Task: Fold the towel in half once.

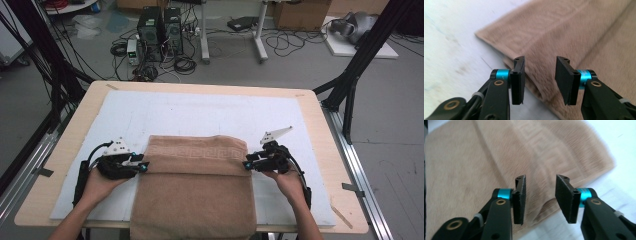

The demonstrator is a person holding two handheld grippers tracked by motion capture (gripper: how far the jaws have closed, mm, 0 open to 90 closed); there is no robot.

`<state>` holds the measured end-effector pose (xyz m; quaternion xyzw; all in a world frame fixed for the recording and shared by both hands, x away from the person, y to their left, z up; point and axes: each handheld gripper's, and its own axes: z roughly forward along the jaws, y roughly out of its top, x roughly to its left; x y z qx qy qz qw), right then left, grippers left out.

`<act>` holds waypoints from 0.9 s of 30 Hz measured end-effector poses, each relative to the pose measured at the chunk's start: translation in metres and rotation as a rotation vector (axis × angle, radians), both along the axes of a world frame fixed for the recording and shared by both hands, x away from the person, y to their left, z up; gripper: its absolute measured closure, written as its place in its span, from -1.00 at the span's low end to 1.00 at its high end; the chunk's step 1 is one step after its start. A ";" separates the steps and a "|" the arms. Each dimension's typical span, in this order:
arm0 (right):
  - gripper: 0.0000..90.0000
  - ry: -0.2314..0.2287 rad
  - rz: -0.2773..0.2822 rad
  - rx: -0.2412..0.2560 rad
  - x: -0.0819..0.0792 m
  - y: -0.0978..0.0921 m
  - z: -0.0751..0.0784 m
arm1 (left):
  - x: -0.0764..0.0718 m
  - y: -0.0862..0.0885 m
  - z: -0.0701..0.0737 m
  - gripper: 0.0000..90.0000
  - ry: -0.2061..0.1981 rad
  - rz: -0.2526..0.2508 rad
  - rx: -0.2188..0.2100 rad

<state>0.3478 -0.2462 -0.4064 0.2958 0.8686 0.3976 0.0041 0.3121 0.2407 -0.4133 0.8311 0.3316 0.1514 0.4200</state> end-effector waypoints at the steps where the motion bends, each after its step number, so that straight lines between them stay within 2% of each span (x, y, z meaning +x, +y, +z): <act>1: 0.31 -0.012 -0.008 0.003 0.003 -0.001 0.004 | 0.003 0.001 0.004 0.28 -0.005 0.008 -0.011; 3: 0.29 -0.028 -0.022 0.003 0.010 0.001 0.011 | 0.012 0.001 0.010 0.28 -0.006 0.025 -0.033; 5: 0.29 -0.047 -0.034 -0.022 0.019 0.005 0.014 | 0.021 0.001 0.013 0.28 -0.014 0.041 -0.045; 7: 0.30 -0.037 -0.041 -0.027 0.029 0.010 0.012 | 0.030 -0.001 0.011 0.33 -0.013 0.051 -0.051; 9: 0.30 -0.032 -0.065 -0.053 0.040 0.015 0.007 | 0.039 -0.004 0.005 0.35 0.011 0.057 -0.060; 11: 0.30 -0.016 -0.086 -0.049 0.050 0.017 0.000 | 0.049 -0.009 -0.001 0.36 0.036 0.064 -0.034; 13: 0.27 -0.001 -0.103 -0.055 0.057 0.019 -0.006 | 0.059 -0.013 -0.007 0.36 0.051 0.067 -0.036; 16: 0.23 0.037 -0.118 -0.091 0.064 0.021 -0.017 | 0.071 -0.019 -0.017 0.33 0.091 0.081 0.008; 18: 0.24 0.046 -0.120 -0.115 0.067 0.022 -0.023 | 0.077 -0.020 -0.027 0.30 0.131 0.088 0.027; 19: 0.29 0.050 -0.120 -0.112 0.067 0.022 -0.024 | 0.077 -0.019 -0.028 0.31 0.112 0.089 0.020; 20: 0.39 0.046 -0.121 -0.118 0.067 0.023 -0.025 | 0.077 -0.019 -0.028 0.38 0.105 0.095 0.031; 22: 0.57 -0.016 -0.104 -0.178 0.065 0.027 -0.025 | 0.075 -0.021 -0.027 0.54 0.084 0.093 0.060; 23: 0.65 -0.023 -0.099 -0.190 0.064 0.029 -0.024 | 0.075 -0.021 -0.027 0.64 0.080 0.088 0.059; 24: 0.81 -0.013 -0.090 -0.182 0.064 0.029 -0.024 | 0.074 -0.021 -0.027 0.76 0.085 0.082 0.063; 27: 0.90 0.005 -0.082 -0.166 0.065 0.028 -0.025 | 0.074 -0.024 -0.027 0.87 0.074 0.078 0.076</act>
